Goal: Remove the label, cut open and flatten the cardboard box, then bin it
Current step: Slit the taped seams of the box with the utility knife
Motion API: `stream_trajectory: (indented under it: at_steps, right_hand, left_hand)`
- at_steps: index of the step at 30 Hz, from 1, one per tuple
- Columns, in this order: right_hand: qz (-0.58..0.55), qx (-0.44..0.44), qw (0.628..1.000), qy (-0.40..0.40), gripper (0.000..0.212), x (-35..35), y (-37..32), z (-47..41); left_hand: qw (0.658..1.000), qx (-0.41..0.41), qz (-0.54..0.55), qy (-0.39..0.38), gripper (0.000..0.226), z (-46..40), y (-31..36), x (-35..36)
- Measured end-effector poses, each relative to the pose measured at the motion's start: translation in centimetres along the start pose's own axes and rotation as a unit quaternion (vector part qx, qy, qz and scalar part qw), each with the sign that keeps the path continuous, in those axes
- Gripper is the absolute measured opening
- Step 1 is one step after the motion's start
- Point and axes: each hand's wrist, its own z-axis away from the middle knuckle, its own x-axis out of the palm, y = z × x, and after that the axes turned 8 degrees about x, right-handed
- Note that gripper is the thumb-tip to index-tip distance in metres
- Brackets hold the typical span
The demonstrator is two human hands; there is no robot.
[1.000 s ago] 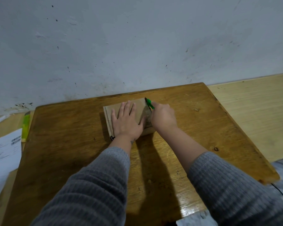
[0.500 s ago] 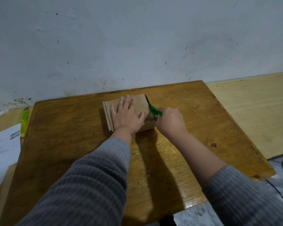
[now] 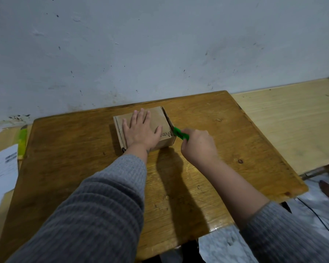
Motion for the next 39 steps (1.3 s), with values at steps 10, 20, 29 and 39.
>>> stream_trajectory:
  at_steps: [10, 20, 29, 39]
  right_hand:
    - [0.007, -0.004, 1.000, 0.013, 0.040, 0.0, 0.3, 0.1]
    - [0.026, -0.004, 1.000, -0.016, 0.035, -0.6, -0.6, -0.7]
    - [0.048, 0.014, 0.998, -0.048, 0.034, -2.2, -0.8, -1.0]
    - [-0.200, 0.084, 0.976, -0.013, 0.032, -3.5, 1.9, -4.5]
  left_hand:
    - [0.997, 0.073, 0.009, 0.021, 0.073, 1.0, 0.2, 0.2]
    - [0.986, 0.148, -0.066, -0.044, 0.087, -0.4, 0.5, 0.5]
    - [0.980, 0.170, -0.069, -0.076, 0.088, -1.5, 0.5, 0.2]
    - [0.974, 0.189, -0.065, -0.107, 0.089, -2.3, -0.3, -0.3]
